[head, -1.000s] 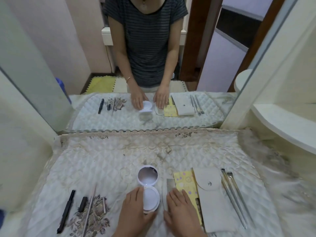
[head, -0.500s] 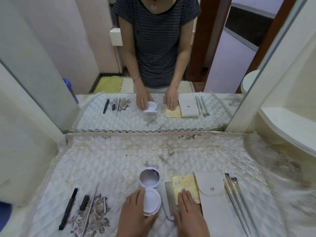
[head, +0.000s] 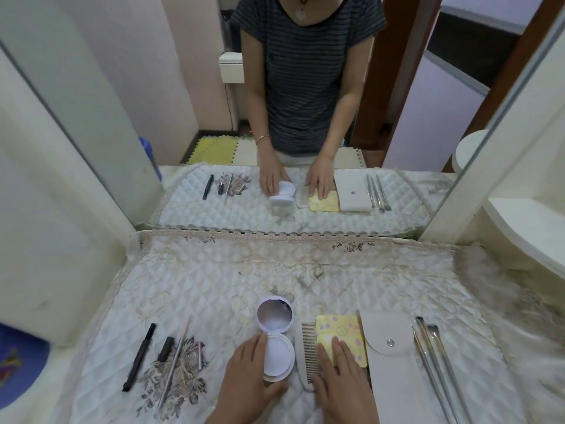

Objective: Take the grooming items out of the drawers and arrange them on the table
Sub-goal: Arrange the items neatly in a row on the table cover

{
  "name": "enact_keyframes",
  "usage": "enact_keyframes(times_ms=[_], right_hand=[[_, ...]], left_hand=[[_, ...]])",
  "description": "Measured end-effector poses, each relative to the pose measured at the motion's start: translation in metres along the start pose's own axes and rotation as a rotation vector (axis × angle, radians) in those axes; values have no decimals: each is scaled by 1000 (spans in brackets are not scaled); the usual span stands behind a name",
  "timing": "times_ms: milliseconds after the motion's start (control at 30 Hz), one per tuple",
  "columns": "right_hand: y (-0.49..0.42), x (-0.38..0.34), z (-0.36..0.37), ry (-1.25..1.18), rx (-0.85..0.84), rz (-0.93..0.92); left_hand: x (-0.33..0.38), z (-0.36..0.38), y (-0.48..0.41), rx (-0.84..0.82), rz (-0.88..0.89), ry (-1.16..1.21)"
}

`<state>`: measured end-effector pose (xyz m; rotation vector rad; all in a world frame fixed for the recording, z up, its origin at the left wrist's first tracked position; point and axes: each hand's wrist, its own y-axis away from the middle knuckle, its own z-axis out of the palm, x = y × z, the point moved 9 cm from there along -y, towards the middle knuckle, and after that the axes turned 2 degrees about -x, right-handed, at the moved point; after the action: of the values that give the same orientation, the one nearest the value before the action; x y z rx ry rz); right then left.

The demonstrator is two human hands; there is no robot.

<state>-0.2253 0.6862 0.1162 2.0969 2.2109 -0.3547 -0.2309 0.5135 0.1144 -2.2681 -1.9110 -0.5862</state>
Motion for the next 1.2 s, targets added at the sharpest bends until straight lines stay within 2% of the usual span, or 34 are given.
enact_keyframes(times_ms=[200,300,433,533,600,633,733,833,900,1033,1200], right_hand=[[6,-5,-5,-9,-35,-26],[8,-15,-17,-72,46,0],[4,-69,-35,-207,138,-87],[1,-125,-19,-331,29,-102],[-1,-167,-1,-366,-101,-103],[-4,-183,6,-389,-146,-79],[-14,-215,28,-482,-332,55],[-21,-227,41,-460,-397,129],[-22,-227,48,-434,-453,188],[-24,-230,49,-447,-434,229],[-24,-242,49,-589,-433,330]], left_hand=[[-3,-5,9,-23,20,48],[-8,-12,10,-55,-1,89],[-39,-35,30,23,82,29],[-100,-60,51,107,65,89],[-146,-78,58,171,-35,141],[-166,-87,60,218,-80,132],[-197,-98,57,213,-154,114],[-210,-94,51,94,-252,200],[-214,-89,48,55,-258,192],[-216,-82,43,-8,-270,263],[-203,-84,37,-21,-272,366]])
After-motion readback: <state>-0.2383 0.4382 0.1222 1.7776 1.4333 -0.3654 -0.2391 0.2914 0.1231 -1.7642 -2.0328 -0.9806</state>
